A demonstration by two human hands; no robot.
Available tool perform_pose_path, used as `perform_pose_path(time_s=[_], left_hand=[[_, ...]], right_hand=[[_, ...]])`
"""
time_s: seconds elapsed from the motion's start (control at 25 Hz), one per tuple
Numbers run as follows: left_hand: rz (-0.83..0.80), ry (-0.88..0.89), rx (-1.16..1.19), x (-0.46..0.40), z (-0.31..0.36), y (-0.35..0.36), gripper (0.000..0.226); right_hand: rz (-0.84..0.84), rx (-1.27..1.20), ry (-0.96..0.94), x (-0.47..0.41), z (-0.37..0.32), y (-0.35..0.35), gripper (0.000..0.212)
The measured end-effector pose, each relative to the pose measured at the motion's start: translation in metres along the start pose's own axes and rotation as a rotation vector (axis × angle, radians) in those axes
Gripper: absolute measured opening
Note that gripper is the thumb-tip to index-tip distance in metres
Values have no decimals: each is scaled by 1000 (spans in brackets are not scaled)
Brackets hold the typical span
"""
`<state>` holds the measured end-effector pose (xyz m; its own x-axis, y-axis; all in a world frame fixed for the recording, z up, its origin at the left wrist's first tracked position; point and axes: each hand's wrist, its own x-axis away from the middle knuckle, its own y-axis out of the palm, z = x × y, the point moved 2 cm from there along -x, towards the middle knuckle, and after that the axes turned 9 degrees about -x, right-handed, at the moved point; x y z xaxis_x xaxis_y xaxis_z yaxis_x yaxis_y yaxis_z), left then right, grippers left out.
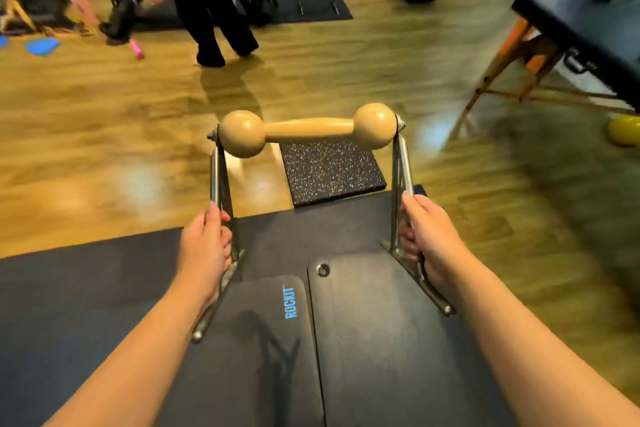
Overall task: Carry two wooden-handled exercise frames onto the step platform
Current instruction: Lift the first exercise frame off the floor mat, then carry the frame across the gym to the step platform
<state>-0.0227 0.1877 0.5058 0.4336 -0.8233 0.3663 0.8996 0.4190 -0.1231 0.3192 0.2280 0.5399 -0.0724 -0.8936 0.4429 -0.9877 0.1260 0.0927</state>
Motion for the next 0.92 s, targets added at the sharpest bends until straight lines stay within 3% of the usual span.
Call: perform_pose_path(time_s=[0.28, 0.48, 0.72, 0.92], left_hand=[[-40, 384, 102, 73, 285, -28, 38], [-62, 628, 119, 134, 437, -53, 37], [-94, 778, 220, 212, 548, -65, 37], [-140, 794, 262, 232, 585, -49, 38]], right_hand=[[-40, -99, -356, 107, -269, 39, 33], [-83, -136, -634, 186, -396, 53, 33], [-105, -184, -893, 255, -498, 48, 32], [-90, -233, -981, 251, -538, 35, 34]])
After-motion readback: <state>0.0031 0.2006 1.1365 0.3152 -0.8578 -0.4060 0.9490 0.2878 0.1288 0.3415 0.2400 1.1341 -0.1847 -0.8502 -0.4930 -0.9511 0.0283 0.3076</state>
